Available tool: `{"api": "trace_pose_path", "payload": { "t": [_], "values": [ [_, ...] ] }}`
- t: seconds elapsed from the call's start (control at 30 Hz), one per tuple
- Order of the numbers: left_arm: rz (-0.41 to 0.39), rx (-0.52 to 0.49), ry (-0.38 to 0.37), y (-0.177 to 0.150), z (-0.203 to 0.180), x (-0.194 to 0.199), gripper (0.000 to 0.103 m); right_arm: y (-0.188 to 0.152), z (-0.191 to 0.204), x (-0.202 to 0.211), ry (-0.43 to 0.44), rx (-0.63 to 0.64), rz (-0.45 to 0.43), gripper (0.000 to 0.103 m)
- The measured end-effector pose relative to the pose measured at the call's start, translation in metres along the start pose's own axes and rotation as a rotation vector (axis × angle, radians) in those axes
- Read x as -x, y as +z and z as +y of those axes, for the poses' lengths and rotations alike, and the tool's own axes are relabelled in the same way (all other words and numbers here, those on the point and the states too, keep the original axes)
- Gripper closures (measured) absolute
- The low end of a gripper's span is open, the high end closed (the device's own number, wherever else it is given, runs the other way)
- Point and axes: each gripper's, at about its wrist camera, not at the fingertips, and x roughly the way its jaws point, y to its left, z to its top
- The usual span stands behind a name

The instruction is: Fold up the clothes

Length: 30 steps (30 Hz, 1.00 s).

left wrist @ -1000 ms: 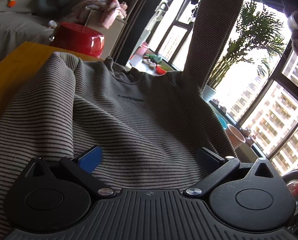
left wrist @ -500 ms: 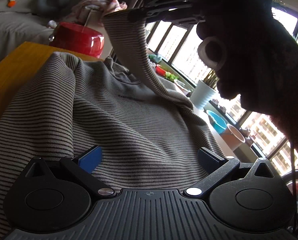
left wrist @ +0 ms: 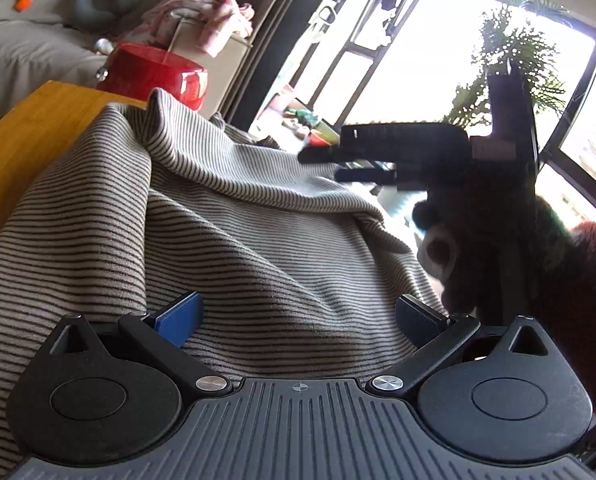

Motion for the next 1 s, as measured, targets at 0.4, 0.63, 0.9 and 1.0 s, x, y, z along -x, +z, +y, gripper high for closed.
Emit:
{"api": "trace_pose_path", "payload": {
  "t": [0.4, 0.63, 0.9, 1.0],
  "values": [
    [0.101, -0.123, 0.088, -0.001, -0.026, -0.005, 0.000, -0.018, -0.006, 0.007, 0.095, 0.040, -0.088, 0.022],
    [0.081, 0.033, 0.103, -0.003, -0.006, 0.071, 0.000, -0.019, -0.011, 0.011, 0.148, 0.001, -0.096, 0.014],
    [0.072, 0.266, 0.220, -0.027, 0.027, 0.136, 0.007, -0.017, -0.010, 0.010, 0.176, -0.005, -0.092, 0.009],
    [0.078, 0.342, 0.242, -0.030, 0.038, 0.135, 0.017, -0.018, -0.007, 0.010, 0.167, 0.007, -0.090, 0.009]
  ]
}}
